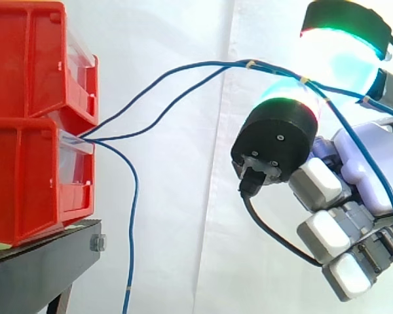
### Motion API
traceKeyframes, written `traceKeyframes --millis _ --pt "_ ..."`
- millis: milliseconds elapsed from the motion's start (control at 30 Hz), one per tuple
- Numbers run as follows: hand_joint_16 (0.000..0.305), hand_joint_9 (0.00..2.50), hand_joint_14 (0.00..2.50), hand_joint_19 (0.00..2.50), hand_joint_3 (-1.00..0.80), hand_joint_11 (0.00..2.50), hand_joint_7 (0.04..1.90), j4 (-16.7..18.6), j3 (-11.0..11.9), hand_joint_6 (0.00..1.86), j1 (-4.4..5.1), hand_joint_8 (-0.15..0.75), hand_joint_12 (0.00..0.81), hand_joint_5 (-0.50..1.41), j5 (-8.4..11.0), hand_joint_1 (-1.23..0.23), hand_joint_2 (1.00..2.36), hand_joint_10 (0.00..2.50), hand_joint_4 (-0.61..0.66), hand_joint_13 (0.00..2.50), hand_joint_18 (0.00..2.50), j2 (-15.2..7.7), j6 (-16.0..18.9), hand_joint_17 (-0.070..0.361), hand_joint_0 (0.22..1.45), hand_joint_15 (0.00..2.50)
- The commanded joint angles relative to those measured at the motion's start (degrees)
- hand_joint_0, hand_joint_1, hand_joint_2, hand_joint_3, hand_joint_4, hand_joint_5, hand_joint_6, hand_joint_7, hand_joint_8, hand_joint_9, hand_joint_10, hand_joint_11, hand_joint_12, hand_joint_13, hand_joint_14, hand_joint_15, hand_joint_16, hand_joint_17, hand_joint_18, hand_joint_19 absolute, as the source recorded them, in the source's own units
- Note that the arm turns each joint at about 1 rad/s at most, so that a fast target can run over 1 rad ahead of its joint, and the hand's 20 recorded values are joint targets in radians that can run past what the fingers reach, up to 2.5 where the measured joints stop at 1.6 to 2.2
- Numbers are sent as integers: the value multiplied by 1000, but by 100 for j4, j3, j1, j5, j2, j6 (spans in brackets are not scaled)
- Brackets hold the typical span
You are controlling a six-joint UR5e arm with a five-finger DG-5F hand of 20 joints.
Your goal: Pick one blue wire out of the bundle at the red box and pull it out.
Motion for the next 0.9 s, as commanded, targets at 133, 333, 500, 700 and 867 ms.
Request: traceKeyframes --millis 133,333,500,700,867 --pt "52 904 8 315 -268 349 905 9 0 969 -9 359 426 -157 0 -724 1010 5 102 791 750 0 -9 118 598 295" --pt "54 920 9 349 -486 338 963 9 0 912 -17 366 432 -143 0 -555 1000 5 125 782 730 0 0 121 500 310" --pt "61 959 8 318 -500 343 1046 9 0 917 -26 400 466 -114 -44 -585 1000 5 127 803 774 0 0 137 427 308" --pt "60 992 8 288 -500 363 1139 9 0 914 -26 400 465 -75 -62 -727 1000 5 91 813 776 0 0 135 418 312" --pt "49 971 10 306 -500 387 1188 9 0 918 -26 362 415 -70 -62 -838 1000 7 74 816 750 0 9 111 526 336"
